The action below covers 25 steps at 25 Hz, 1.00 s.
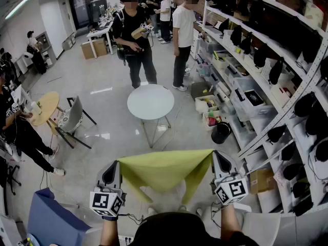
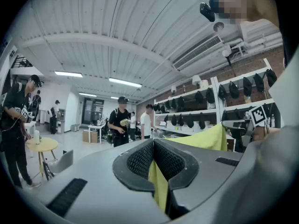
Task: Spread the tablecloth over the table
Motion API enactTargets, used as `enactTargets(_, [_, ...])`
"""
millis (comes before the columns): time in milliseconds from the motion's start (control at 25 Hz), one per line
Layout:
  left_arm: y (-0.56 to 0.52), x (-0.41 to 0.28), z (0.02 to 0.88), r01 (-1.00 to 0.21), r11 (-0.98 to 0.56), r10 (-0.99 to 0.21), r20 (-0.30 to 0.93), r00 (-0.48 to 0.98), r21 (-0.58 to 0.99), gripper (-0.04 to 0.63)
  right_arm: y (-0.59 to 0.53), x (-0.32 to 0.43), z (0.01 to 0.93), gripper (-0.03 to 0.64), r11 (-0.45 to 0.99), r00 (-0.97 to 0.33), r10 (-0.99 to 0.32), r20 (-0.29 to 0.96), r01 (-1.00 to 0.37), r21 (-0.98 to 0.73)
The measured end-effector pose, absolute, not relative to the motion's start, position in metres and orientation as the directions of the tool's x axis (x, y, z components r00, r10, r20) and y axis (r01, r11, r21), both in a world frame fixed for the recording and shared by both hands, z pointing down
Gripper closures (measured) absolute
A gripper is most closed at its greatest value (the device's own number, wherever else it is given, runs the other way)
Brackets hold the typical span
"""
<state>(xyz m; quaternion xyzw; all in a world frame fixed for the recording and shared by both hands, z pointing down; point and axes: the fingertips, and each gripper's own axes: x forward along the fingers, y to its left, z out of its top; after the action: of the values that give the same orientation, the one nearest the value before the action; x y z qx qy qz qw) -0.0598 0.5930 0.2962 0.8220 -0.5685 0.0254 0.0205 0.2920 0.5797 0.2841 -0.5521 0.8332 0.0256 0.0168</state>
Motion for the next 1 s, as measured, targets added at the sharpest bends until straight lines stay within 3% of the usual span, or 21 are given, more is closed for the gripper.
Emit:
enactTargets(640, [0.577, -0.051, 0.291, -0.935, -0.354, -0.934, 0.043, 0.353, -0.005, 0.575, 0.567, 0.3, 0.283, 0.614, 0.402, -0.401, -0.912, -0.082, -0.916, 0.006])
enactTargets(840, [0.571, -0.046, 0.279, -0.965, -0.232, -0.972, -0.006, 0.234, -0.125, 0.575, 0.55, 0.308, 0.276, 0.614, 0.444, -0.446, -0.892, -0.076, -0.895, 0.044])
enactTargets(1000, [0.548, -0.036, 0.261, -0.985, -0.131, -0.989, -0.052, 0.138, -0.115, 0.575, 0.521, 0.318, 0.261, 0.614, 0.479, -0.485, -0.869, -0.095, -0.874, 0.079])
